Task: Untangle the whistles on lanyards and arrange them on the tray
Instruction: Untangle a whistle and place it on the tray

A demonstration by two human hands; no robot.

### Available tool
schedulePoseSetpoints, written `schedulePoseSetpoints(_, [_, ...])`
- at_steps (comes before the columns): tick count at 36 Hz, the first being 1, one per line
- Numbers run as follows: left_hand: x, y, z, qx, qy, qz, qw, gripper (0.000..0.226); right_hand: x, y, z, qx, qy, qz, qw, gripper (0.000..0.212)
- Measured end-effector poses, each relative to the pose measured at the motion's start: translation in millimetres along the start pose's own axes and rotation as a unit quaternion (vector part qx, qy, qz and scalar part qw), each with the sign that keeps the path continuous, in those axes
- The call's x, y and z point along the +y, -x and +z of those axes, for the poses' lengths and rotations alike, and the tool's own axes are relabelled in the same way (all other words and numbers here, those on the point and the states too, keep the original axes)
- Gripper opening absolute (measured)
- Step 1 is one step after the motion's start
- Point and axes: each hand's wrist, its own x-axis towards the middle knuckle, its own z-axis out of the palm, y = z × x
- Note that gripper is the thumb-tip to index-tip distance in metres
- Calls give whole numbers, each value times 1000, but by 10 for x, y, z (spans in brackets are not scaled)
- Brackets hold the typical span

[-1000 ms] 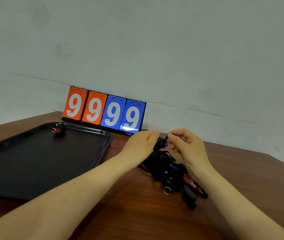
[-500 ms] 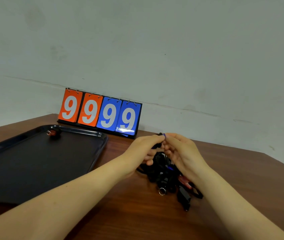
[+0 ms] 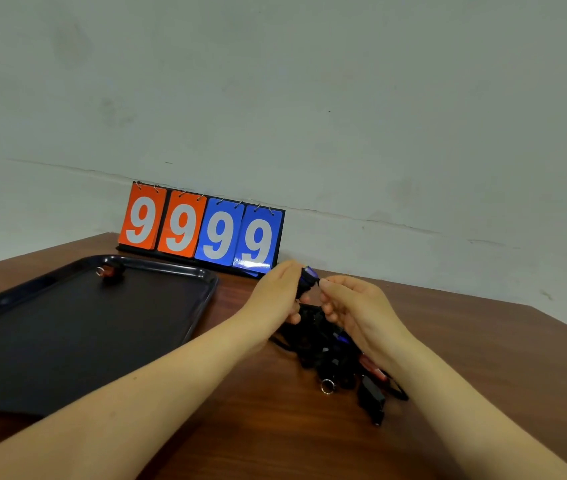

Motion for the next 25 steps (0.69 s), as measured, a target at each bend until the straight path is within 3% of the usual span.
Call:
schedulePoseSetpoints(5, [63, 60, 6, -49, 234, -58, 969, 19, 32, 25, 41, -2, 67, -1, 998, 16])
schedulePoseSetpoints(8, [41, 101, 23, -72, 270, -72, 957, 23, 35, 28, 24, 31, 187, -12, 982, 17])
schedulePoseSetpoints(10, [22, 112, 35, -72, 265, -79, 958, 23, 36, 35, 0, 35, 177, 2, 984, 17])
schedulePoseSetpoints(13, [30, 99, 18, -60, 246, -86, 963, 23, 9, 25, -4, 6, -26, 59, 998, 18])
schedulePoseSetpoints(17, [41, 81, 5, -65, 247, -87, 963, 20, -70, 37, 21, -37, -297, 139, 944, 6])
schedulePoseSetpoints(19, [46, 88, 22, -81, 243, -77, 964, 20, -83, 45, 31, -59, -375, 146, 913, 10])
schedulePoseSetpoints(21, [52, 92, 42, -94, 236, -71, 965, 20, -79, 47, 26, -94, -429, 140, 888, 28])
schedulePoseSetpoints(25, [53, 90, 70, -111, 226, -61, 966, 19, -77, 34, -32, -121, -455, 133, 872, 38])
